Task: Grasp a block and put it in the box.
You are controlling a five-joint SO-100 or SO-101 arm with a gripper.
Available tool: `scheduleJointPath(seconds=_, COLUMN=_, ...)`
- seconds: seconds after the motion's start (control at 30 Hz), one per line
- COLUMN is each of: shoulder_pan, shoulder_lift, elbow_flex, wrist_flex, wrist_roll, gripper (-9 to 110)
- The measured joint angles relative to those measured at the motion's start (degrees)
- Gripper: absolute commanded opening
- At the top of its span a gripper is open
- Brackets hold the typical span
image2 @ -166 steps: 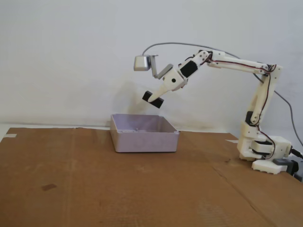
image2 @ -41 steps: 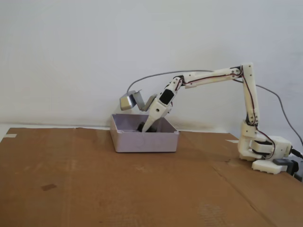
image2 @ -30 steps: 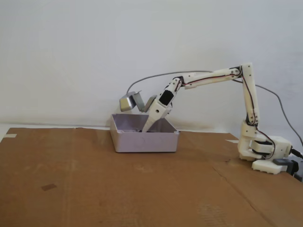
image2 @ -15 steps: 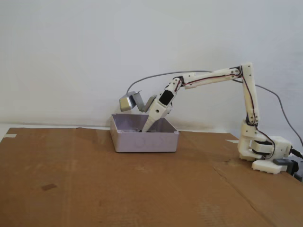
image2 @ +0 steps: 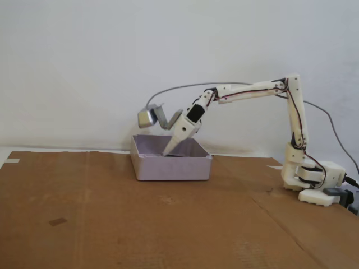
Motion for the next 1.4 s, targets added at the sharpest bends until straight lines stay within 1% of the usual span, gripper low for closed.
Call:
scheduleJointPath(seconds=0.33, shoulder_pan=0.26, shoulder_lift=0.00, elbow_flex=-3.69, wrist_flex=0.00, wrist_roll=0.00, gripper=37)
scheduleJointPath(seconds=0.4, shoulder_pan=0.26, shoulder_lift=0.00, elbow_flex=-3.69, wrist_flex=0.00, wrist_roll=0.00, gripper=32)
scheduleJointPath(seconds=0.6, shoulder_pan=0.26, shoulder_lift=0.00, elbow_flex=-4.04, wrist_flex=0.00, wrist_roll=0.00, gripper=13)
scheduleJointPath(seconds=0.9, shoulder_pan=-1.41, shoulder_lift=0.00, elbow_flex=-10.63, wrist_flex=0.00, wrist_roll=0.00, gripper=1)
scheduleJointPath(seconds=1.4, shoulder_pan=-3.87, shoulder_lift=0.53, elbow_flex=-12.48, wrist_flex=0.00, wrist_roll=0.00, gripper=0)
